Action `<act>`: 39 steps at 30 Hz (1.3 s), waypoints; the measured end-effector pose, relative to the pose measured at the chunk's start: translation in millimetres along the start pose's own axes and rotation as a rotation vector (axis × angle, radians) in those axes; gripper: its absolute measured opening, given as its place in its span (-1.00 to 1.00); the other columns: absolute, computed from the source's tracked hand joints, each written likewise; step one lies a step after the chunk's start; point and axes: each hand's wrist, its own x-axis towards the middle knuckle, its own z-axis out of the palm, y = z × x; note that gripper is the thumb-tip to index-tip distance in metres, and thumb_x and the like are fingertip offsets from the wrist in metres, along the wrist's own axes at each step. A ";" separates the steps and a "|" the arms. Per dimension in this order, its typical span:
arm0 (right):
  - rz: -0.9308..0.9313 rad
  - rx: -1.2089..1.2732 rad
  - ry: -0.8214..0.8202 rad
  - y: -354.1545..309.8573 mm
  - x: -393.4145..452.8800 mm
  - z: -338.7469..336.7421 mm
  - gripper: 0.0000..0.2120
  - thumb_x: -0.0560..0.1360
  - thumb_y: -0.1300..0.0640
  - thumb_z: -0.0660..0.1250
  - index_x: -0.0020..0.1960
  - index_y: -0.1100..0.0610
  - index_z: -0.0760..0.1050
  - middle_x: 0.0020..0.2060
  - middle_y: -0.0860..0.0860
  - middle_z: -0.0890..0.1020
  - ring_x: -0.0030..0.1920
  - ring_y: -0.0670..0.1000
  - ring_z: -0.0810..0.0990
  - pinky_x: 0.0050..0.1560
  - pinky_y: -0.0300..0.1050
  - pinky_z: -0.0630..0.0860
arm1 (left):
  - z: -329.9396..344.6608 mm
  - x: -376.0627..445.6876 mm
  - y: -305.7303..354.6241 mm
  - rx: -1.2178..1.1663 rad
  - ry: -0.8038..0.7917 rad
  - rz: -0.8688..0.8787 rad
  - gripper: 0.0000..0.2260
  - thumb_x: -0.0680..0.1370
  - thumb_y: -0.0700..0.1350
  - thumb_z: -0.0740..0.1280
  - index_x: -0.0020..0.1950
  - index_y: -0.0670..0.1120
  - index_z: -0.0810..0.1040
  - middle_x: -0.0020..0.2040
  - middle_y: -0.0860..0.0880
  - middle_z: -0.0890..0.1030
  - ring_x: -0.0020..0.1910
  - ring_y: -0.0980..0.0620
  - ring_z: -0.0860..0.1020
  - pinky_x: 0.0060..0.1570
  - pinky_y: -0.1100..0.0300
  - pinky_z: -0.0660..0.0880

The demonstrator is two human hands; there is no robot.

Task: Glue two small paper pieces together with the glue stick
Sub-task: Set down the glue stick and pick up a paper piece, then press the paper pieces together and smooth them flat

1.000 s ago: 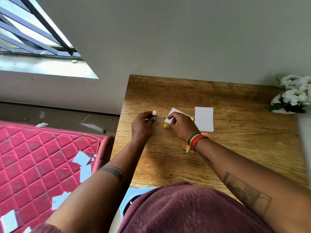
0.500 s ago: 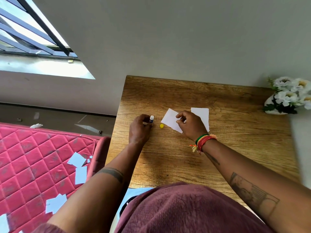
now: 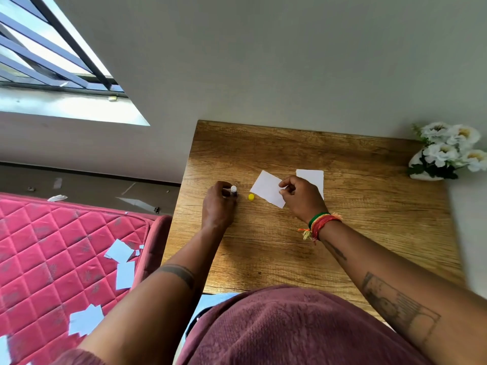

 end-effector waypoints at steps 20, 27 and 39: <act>0.112 0.089 0.093 21.7 -21.4 -24.6 -0.93 0.54 0.16 0.39 0.00 0.06 0.64 -0.04 0.00 0.71 -0.06 -0.01 0.62 -0.07 -0.20 0.47 | 56.0 -54.2 44.9 0.052 -0.095 0.107 -0.89 0.62 0.00 0.39 0.05 -0.01 0.60 -0.10 0.14 0.65 -0.13 0.19 0.59 -0.19 0.30 0.47; 0.341 0.050 0.184 46.4 -15.5 -49.7 -0.79 0.50 0.12 0.44 0.08 0.22 0.64 0.04 0.13 0.67 0.00 0.14 0.62 -0.01 -0.13 0.48 | 100.5 -64.9 81.8 0.043 -0.364 0.164 -0.70 0.65 -0.01 0.35 0.35 -0.05 0.62 0.28 -0.01 0.67 0.23 0.06 0.61 0.17 0.17 0.49; 0.615 0.422 0.114 43.7 8.8 -58.4 -0.78 0.46 0.15 0.42 -0.27 0.31 0.61 -0.27 0.18 0.65 -0.25 0.13 0.58 -0.31 -0.11 0.38 | 119.6 -48.2 93.6 0.143 -0.399 0.088 -0.65 0.64 -0.06 0.34 0.43 -0.08 0.55 0.36 -0.04 0.62 0.32 0.01 0.56 0.30 0.11 0.46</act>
